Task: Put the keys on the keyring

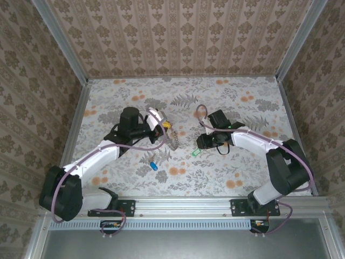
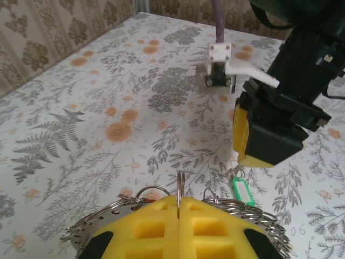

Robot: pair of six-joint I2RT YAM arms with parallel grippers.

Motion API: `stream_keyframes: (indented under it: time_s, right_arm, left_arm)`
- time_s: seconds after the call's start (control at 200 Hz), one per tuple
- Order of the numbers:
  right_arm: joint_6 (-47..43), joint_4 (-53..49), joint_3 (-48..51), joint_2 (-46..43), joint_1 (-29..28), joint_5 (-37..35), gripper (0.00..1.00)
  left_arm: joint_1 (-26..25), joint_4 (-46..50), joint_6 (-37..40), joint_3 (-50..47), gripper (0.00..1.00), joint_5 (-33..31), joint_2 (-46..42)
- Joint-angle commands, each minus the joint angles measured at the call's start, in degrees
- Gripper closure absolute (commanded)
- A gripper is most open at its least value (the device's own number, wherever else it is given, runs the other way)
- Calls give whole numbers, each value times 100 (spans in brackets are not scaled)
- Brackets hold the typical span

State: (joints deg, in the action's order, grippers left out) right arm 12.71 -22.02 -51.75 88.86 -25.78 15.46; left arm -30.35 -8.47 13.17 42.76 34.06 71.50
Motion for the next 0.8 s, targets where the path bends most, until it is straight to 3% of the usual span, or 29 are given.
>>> stream_keyframes:
  time_s: [0.0, 0.48, 0.795]
  right_arm:
    - [-183, -508, -204, 243, -106, -132, 64]
    - [-103, -364, -424, 826, -199, -888, 57]
    - [-146, -260, -449, 1061, -182, -854, 57]
  left_arm:
    - [-15, 7, 2, -18, 100, -129, -206]
    - [-41, 16, -29, -51, 100, -150, -334]
    - [-72, 10, -57, -32, 100, -146, -321]
